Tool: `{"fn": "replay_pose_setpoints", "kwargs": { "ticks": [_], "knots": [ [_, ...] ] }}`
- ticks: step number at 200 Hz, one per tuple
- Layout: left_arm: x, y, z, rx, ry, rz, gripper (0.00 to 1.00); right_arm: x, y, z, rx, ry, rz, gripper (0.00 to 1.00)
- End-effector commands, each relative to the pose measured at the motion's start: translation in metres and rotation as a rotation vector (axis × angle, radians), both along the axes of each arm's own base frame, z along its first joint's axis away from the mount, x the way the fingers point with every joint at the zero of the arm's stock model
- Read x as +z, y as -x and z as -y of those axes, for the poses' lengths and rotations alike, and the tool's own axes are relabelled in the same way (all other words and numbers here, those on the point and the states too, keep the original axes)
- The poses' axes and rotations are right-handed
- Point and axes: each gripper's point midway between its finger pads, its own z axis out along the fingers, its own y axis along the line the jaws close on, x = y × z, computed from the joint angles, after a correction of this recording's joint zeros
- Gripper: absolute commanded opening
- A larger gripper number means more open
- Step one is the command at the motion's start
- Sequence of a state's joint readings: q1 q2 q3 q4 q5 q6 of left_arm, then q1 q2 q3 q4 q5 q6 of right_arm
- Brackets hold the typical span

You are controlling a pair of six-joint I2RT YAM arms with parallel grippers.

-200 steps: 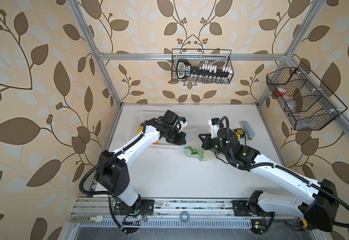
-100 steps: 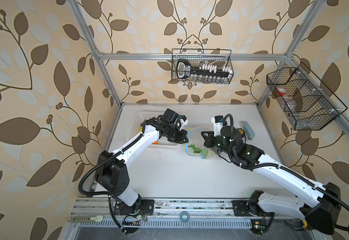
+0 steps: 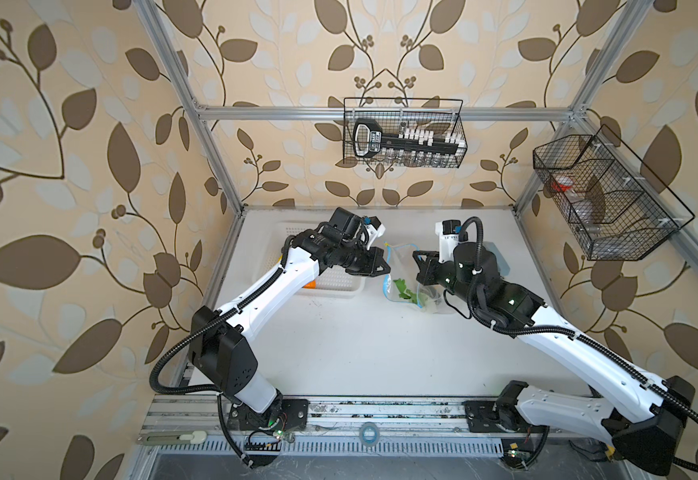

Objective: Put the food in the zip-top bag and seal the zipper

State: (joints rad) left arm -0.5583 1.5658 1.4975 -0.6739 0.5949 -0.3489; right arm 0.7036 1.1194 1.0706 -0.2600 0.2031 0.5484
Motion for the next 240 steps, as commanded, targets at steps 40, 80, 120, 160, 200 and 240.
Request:
{"fn": "replay_pose_setpoints", "kwargs": {
  "ticks": [40, 80, 120, 160, 200, 240],
  "knots": [
    [0.069, 0.003, 0.013, -0.01, 0.157, 0.1, 0.0, 0.038, 0.002, 0.018, -0.048, 0.014, 0.066, 0.0],
    [0.076, 0.003, 0.016, -0.004, 0.19, 0.102, 0.0, 0.041, 0.003, 0.026, -0.07, 0.028, 0.069, 0.0],
    [0.089, 0.003, 0.016, 0.002, 0.226, 0.113, 0.0, 0.048, 0.004, 0.03, -0.083, 0.037, 0.073, 0.0],
    [0.102, 0.007, 0.016, 0.013, 0.262, 0.12, 0.0, 0.057, 0.005, 0.034, -0.097, 0.045, 0.084, 0.0],
    [0.113, 0.012, 0.011, 0.047, 0.266, 0.127, 0.0, 0.052, 0.001, 0.028, -0.089, 0.035, 0.068, 0.0],
    [0.128, 0.018, 0.007, 0.065, 0.295, 0.156, 0.0, 0.051, 0.0, 0.028, -0.09, 0.038, 0.065, 0.0]
  ]
}}
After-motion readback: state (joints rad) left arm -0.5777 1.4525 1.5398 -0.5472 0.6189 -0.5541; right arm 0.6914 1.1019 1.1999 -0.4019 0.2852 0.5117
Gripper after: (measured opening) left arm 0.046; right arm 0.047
